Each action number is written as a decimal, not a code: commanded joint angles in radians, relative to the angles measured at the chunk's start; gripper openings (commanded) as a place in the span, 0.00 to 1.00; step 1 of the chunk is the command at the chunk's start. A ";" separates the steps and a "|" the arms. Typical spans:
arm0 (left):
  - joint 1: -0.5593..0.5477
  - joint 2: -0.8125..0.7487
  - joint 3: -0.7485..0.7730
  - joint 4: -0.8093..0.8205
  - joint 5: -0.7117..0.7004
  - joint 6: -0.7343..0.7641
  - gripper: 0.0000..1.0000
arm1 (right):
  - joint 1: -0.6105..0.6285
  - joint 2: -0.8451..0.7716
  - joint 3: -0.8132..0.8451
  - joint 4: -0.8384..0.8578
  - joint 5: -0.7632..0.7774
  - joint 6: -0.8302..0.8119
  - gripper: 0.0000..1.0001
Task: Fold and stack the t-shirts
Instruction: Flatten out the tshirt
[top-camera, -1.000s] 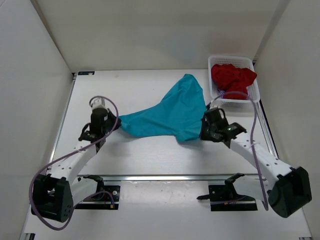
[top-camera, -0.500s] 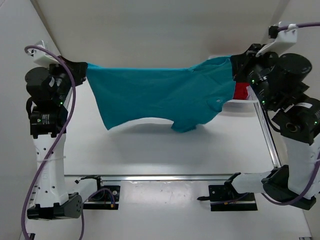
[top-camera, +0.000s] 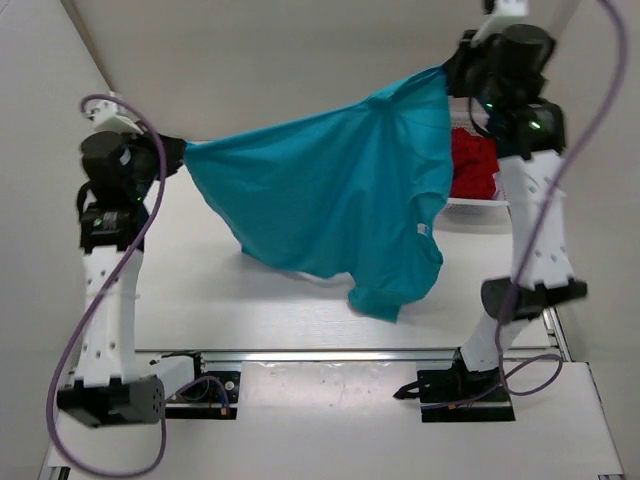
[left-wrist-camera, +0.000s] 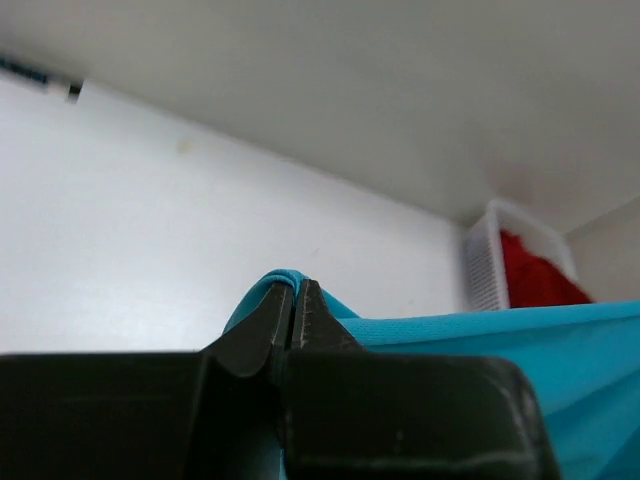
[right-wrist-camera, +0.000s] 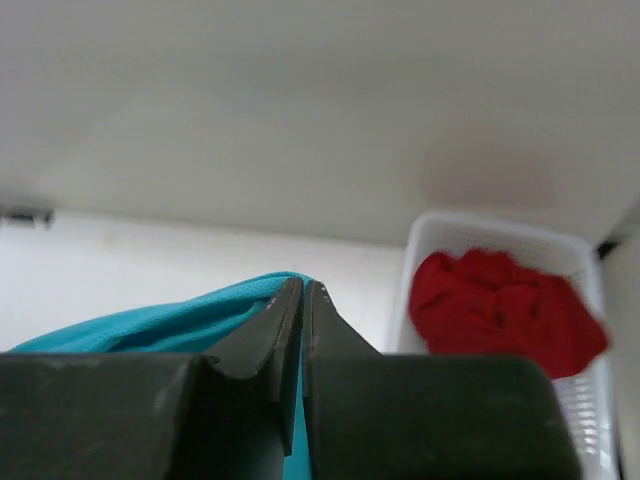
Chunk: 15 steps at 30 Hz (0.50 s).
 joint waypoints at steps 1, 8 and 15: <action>-0.015 0.144 -0.128 0.067 -0.079 0.009 0.00 | -0.021 0.173 0.006 -0.002 -0.176 -0.006 0.00; -0.029 0.419 0.052 0.086 -0.053 -0.011 0.00 | -0.031 0.322 0.140 0.096 -0.193 0.045 0.00; -0.014 0.473 0.413 0.037 -0.133 -0.034 0.00 | -0.077 0.157 0.105 0.416 -0.155 0.112 0.00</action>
